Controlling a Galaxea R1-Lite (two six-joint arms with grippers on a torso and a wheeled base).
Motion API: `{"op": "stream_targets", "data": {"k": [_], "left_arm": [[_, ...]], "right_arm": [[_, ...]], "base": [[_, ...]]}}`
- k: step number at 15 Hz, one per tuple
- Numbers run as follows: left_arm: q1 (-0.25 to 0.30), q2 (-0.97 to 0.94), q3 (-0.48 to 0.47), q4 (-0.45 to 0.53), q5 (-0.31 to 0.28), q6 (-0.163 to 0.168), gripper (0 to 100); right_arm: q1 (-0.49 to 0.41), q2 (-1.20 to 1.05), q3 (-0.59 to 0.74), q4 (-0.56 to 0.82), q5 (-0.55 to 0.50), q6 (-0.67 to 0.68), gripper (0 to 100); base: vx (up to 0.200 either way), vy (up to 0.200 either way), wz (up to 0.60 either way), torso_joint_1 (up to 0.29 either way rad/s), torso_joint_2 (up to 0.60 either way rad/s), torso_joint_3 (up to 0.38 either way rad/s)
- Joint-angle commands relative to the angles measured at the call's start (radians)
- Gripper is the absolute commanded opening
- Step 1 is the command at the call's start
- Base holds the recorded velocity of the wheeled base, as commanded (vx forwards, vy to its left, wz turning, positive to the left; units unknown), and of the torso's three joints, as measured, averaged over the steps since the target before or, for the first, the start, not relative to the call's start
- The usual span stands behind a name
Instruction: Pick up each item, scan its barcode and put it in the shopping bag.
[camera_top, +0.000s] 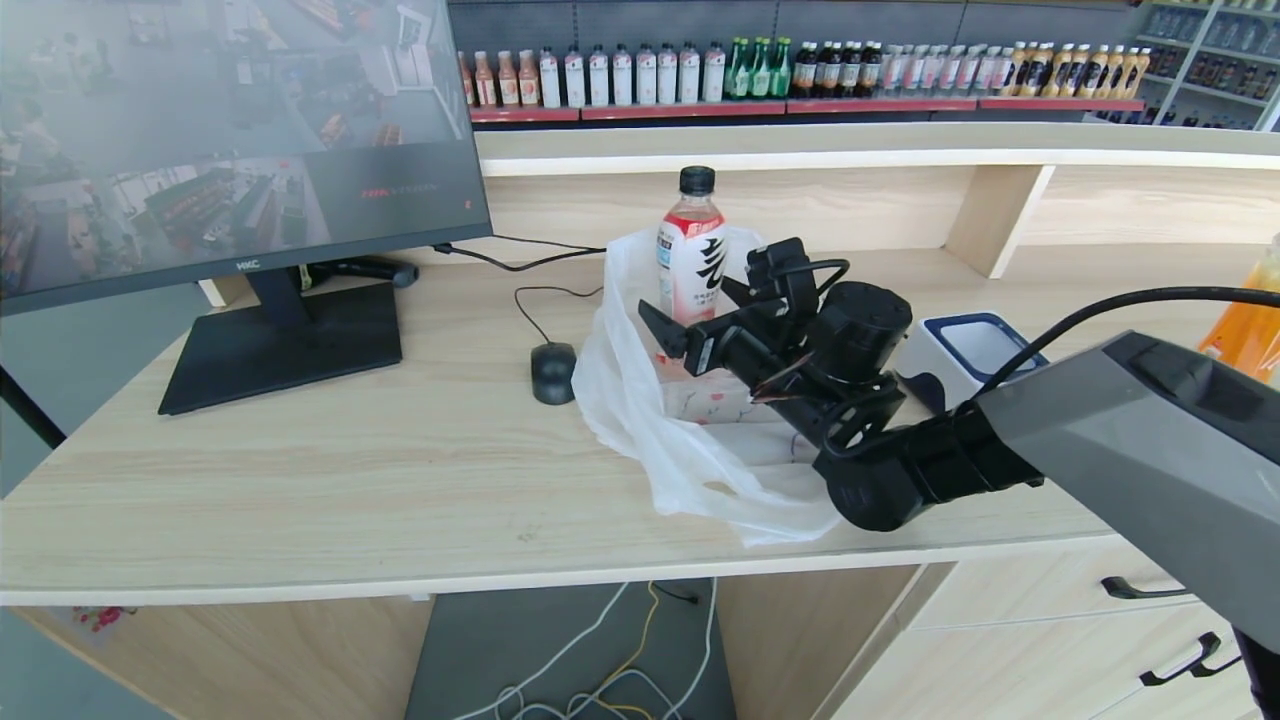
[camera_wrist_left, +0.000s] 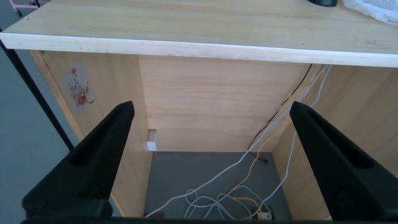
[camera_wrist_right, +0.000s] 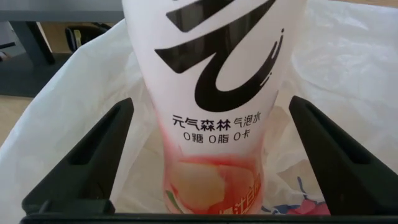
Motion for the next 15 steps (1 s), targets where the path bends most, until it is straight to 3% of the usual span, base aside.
{"op": "stream_targets", "data": {"k": [1,4,7,12,13,15], "left_arm": [[0.0,0.0,0.0,-0.001,0.0,0.0,100],[0.0,0.0,0.0,-0.001,0.0,0.0,100],[0.0,0.0,0.0,-0.001,0.0,0.0,100],[0.0,0.0,0.0,-0.001,0.0,0.0,100],[0.0,0.0,0.0,-0.001,0.0,0.0,100],[0.0,0.0,0.0,-0.001,0.0,0.0,100]], "right_arm": [[0.0,-0.021,0.003,-0.001,0.001,-0.001,100],[0.001,-0.067,0.054,-0.001,0.0,-0.001,100],[0.003,-0.187,0.19,-0.033,0.0,-0.004,100],[0.001,-0.443,0.606,-0.23,-0.011,-0.008,100],[0.004,-0.454,0.703,-0.354,-0.042,-0.007,100],[0.004,-0.507,0.808,-0.369,-0.112,-0.004,100]], "base": [[0.0,0.0,0.0,0.0,0.0,0.0],[0.0,0.0,0.0,0.0,0.0,0.0],[0.0,0.0,0.0,0.0,0.0,0.0],[0.0,0.0,0.0,0.0,0.0,0.0],[0.0,0.0,0.0,0.0,0.0,0.0],[0.0,0.0,0.0,0.0,0.0,0.0]]}}
